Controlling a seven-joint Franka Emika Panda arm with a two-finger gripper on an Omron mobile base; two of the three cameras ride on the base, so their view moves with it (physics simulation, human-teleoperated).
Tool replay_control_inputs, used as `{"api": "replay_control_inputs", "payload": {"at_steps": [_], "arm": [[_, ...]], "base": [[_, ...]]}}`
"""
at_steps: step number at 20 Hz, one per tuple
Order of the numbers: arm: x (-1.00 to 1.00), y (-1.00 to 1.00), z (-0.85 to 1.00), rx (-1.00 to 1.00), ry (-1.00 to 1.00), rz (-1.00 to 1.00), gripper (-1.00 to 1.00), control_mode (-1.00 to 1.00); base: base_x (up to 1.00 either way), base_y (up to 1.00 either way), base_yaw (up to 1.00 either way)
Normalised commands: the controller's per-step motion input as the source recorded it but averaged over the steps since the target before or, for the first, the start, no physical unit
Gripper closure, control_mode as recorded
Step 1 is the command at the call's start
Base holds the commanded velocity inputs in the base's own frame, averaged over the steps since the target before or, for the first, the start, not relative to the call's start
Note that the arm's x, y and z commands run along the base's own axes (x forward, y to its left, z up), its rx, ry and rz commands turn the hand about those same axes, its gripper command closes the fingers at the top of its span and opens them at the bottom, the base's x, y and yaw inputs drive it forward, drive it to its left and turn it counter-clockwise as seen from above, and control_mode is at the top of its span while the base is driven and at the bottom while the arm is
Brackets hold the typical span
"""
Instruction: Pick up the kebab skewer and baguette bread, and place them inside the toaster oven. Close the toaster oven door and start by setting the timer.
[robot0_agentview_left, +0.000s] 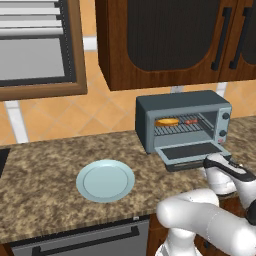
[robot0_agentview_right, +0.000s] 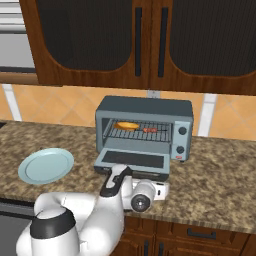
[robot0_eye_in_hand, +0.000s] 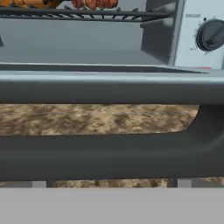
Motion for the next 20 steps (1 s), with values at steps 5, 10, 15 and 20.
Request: {"api": "replay_control_inputs", "payload": {"at_steps": [5, 10, 15, 20], "arm": [[0.26, 0.00, 0.45, 0.10, -0.13, 0.00, -1.00, -1.00], [0.29, 0.00, 0.48, 0.10, -0.13, 0.00, -1.00, -1.00], [0.29, 0.00, 0.52, 0.09, -0.14, 0.00, -1.00, -1.00], [0.23, 0.00, 0.65, 0.10, -0.17, 0.00, -1.00, -1.00]], "base": [[0.00, 0.00, 0.00], [0.00, 0.00, 0.00], [0.00, 0.00, 0.00], [0.00, 0.00, 0.00]]}}
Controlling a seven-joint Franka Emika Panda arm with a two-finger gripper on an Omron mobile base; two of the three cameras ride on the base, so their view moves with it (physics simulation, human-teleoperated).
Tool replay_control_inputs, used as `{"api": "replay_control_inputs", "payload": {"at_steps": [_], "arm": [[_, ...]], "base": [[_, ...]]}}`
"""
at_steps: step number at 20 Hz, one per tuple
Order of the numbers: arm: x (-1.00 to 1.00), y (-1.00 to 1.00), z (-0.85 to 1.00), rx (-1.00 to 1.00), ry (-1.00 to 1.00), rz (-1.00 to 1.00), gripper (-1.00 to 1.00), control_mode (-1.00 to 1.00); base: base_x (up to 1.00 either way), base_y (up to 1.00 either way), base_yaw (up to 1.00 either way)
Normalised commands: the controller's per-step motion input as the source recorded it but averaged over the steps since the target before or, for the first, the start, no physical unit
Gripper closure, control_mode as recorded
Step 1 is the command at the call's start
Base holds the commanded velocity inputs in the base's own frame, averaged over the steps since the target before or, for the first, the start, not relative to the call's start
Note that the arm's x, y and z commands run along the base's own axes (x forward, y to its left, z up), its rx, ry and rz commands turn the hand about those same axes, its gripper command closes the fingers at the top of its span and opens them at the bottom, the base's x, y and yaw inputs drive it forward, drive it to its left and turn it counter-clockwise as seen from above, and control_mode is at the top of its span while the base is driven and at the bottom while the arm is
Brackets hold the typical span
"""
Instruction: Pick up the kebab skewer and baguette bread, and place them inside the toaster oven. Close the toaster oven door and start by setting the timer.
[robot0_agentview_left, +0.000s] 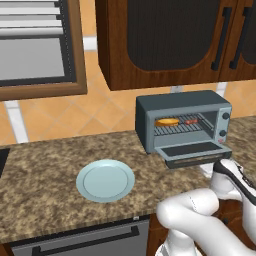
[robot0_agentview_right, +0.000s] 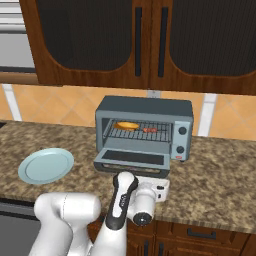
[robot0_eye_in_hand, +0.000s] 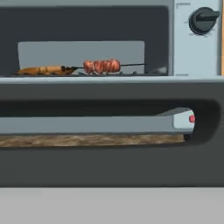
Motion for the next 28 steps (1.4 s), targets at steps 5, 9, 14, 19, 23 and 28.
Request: {"api": "replay_control_inputs", "payload": {"at_steps": [5, 9, 14, 19, 23, 28], "arm": [[0.02, -0.01, 0.75, 0.03, -0.04, 0.00, -1.00, -1.00], [0.00, -0.01, 0.95, 0.00, 0.00, 0.00, -1.00, -1.00], [0.15, 0.00, 0.79, 0.00, 0.00, 0.00, -1.00, -1.00], [0.28, 0.00, 0.61, 0.01, 0.00, 0.01, -1.00, -1.00], [0.32, 0.00, 0.51, 0.00, 0.00, 0.00, -1.00, -1.00], [0.29, 0.00, 0.10, 0.00, 0.00, 0.00, -1.00, -1.00]], "base": [[0.00, 0.00, 0.00], [0.00, 0.00, 0.00], [0.00, 0.00, 0.00], [0.00, 0.00, 0.00], [0.00, 0.00, 0.00], [0.00, 0.00, 0.00]]}}
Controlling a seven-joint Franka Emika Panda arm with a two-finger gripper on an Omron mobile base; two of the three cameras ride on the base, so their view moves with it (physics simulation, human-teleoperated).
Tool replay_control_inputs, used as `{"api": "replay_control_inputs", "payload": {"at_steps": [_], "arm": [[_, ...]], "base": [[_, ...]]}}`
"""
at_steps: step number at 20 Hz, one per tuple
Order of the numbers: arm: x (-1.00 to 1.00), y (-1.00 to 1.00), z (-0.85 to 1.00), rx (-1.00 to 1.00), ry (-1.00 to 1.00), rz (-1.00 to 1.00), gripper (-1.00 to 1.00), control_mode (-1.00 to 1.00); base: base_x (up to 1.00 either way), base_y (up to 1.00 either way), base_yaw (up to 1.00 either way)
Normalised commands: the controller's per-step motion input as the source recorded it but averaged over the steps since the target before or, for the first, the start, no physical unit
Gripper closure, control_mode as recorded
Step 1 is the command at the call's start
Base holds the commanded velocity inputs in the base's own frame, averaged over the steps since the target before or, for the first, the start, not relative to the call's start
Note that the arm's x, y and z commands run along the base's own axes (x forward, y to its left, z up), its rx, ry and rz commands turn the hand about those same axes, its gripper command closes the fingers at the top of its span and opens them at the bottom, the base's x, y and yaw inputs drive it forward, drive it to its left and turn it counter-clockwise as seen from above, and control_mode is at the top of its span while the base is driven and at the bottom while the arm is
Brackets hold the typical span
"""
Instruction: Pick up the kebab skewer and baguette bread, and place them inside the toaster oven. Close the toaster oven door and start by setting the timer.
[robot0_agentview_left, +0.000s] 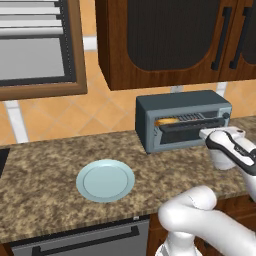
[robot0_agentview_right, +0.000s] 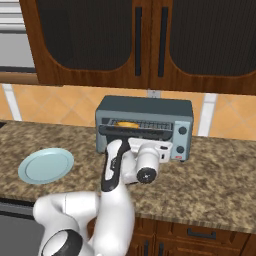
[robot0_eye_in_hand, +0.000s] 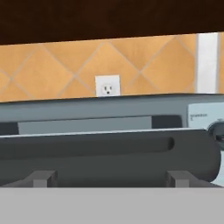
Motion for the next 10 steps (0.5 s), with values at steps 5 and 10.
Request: {"api": "replay_control_inputs", "payload": {"at_steps": [5, 10], "arm": [[0.23, 0.07, 0.00, 0.00, 0.00, 0.00, -1.00, -1.00], [0.22, 0.17, 0.00, -0.02, 0.00, 0.00, -1.00, -1.00]], "base": [[0.00, 0.00, 0.00], [0.00, 0.00, 0.00]]}}
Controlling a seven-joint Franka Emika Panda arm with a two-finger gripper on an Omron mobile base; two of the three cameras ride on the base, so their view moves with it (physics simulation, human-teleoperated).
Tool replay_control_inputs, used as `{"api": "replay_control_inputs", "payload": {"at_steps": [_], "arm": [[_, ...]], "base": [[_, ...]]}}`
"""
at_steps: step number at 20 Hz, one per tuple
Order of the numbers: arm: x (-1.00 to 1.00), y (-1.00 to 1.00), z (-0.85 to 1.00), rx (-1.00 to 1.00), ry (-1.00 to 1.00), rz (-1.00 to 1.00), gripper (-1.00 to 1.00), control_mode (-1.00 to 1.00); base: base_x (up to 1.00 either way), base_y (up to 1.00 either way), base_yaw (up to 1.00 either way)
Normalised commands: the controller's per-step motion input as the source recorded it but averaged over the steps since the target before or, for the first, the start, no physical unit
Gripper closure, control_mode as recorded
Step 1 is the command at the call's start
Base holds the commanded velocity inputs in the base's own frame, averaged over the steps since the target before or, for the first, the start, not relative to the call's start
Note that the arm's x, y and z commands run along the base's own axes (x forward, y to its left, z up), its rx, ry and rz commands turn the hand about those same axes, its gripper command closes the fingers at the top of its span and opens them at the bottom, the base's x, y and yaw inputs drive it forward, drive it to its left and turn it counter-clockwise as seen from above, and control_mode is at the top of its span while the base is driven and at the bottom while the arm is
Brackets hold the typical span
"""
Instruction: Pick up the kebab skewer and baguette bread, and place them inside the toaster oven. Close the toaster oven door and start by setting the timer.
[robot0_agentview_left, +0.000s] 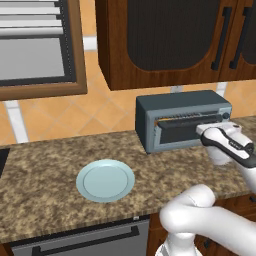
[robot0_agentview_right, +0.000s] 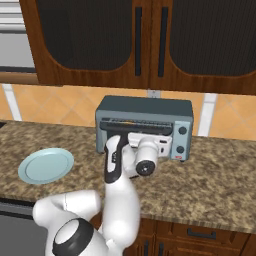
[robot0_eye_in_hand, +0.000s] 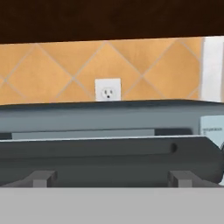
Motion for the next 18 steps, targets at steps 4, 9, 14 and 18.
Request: {"api": "replay_control_inputs", "payload": {"at_steps": [4, 9, 14, 18], "arm": [[0.26, 0.19, 0.00, -0.01, 0.00, 0.00, -1.00, -1.00], [0.24, 0.13, 0.00, 0.00, 0.01, 0.00, -1.00, -1.00], [0.18, 0.08, 0.00, 0.00, 0.01, 0.00, -1.00, -1.00], [0.17, 0.07, 0.00, 0.00, 0.01, 0.00, -1.00, -1.00]], "base": [[0.00, 0.00, 0.00], [0.00, 0.00, 0.00], [0.00, 0.00, 0.00], [0.00, 0.00, 0.00]]}}
